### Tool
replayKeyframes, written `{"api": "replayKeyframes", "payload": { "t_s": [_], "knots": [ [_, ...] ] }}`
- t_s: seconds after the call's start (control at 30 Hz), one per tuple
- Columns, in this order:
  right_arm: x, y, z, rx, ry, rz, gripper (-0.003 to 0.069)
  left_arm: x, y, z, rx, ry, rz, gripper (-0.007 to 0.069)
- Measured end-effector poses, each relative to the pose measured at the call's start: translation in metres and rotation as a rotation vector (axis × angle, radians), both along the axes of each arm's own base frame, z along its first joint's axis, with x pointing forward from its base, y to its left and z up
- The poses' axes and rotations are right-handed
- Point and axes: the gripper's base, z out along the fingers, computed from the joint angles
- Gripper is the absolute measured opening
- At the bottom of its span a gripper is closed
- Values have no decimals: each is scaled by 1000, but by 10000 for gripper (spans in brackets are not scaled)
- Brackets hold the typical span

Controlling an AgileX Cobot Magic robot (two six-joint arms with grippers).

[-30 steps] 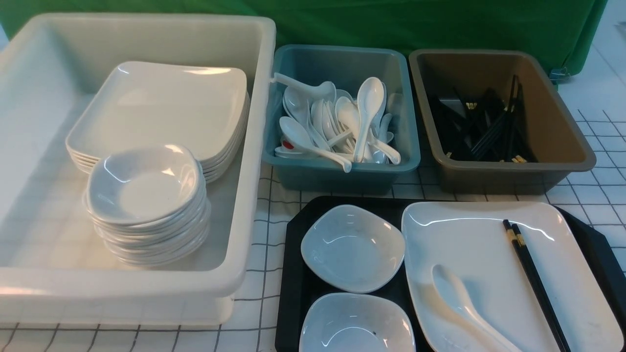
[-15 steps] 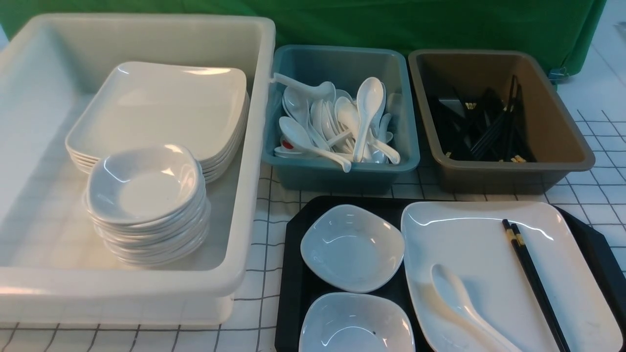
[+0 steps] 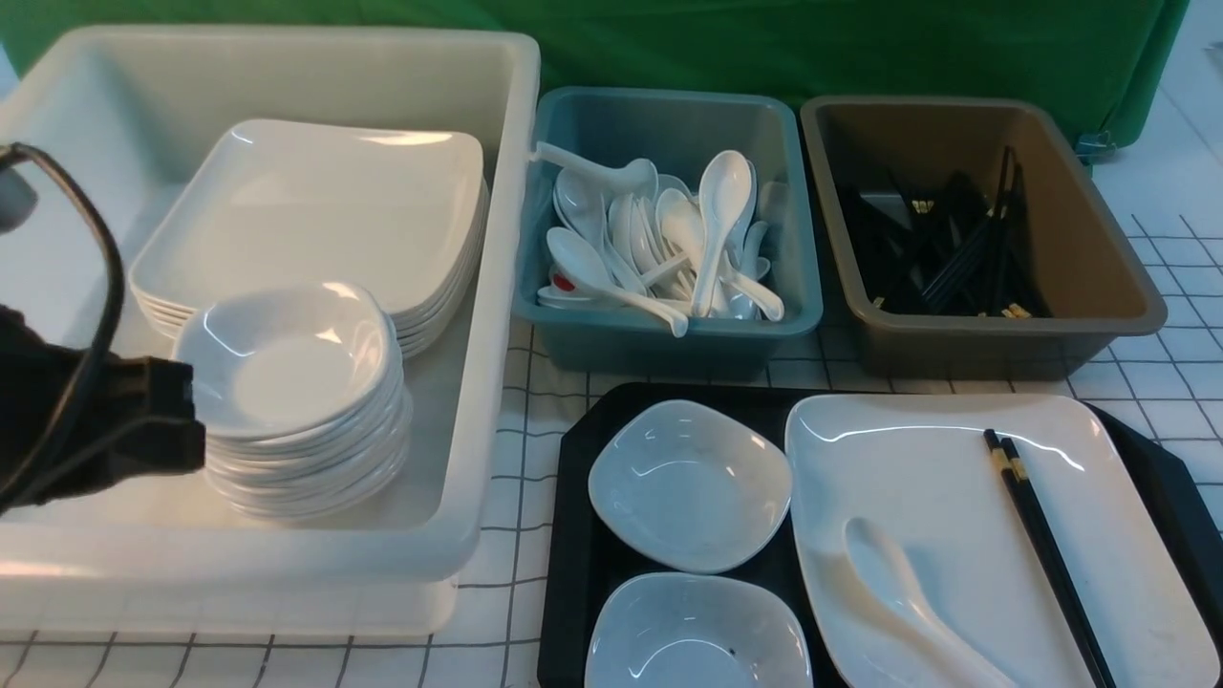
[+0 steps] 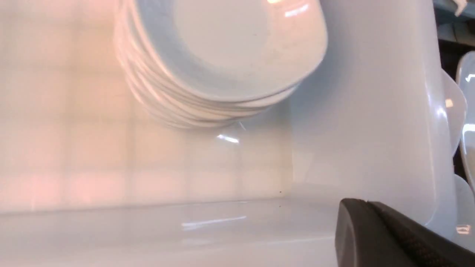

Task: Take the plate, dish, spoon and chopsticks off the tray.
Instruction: Use the right arm to grab a pair of chopsticks from the plate

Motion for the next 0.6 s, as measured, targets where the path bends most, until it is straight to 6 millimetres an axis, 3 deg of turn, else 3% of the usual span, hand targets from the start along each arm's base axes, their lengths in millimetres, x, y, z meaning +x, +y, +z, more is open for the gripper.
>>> {"api": "replayKeyframes", "payload": {
  "t_s": [0.1, 0.13, 0.23, 0.37, 0.47, 0.5, 0.6],
  "knots": [
    [29, 8, 24, -198, 226, 80, 8, 4, -17, 12, -3, -71, -91, -11],
    [32, 9, 24, -208, 243, 82, 8, 4, -18, 13, -3, -76, -97, -11],
    [72, 18, 29, -333, 499, 127, 1, 1, -47, 25, -18, -140, -239, -11],
    [127, 30, 21, -455, 706, 197, -1, -13, -95, 28, -19, -165, -485, -11],
    [163, 36, 9, -489, 849, 221, -1, -23, -125, 19, 15, -134, -637, -13],
    [165, 36, 7, -492, 864, 224, -1, -23, -128, 18, 22, -128, -646, -13],
    [204, 32, -7, -485, 1000, 210, 29, -27, -158, 2, 43, -84, -732, -13]
  ]
}}
